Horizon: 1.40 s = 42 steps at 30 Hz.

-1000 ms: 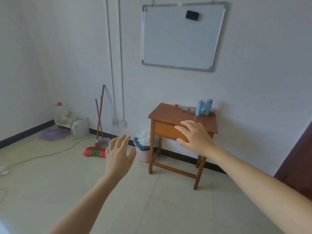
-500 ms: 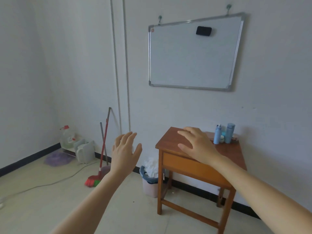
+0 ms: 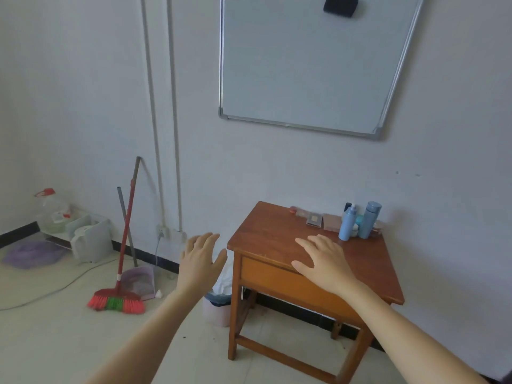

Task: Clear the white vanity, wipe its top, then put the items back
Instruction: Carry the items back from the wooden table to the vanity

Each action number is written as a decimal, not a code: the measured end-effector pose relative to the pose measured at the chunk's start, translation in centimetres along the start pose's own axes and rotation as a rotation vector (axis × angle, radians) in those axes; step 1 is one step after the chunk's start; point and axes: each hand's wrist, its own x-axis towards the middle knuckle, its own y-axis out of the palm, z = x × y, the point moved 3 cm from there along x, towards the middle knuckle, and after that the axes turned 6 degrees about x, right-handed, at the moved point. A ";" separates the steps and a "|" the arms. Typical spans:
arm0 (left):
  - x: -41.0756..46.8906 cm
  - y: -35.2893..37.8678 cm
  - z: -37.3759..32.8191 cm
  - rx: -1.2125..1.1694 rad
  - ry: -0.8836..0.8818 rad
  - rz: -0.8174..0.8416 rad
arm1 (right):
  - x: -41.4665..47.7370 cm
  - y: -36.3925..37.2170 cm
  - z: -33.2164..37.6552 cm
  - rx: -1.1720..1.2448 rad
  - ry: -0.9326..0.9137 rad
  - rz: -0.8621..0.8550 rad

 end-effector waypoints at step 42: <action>38.2 39.0 -10.2 0.097 0.081 0.508 | 37.5 17.9 -27.9 0.273 0.208 0.193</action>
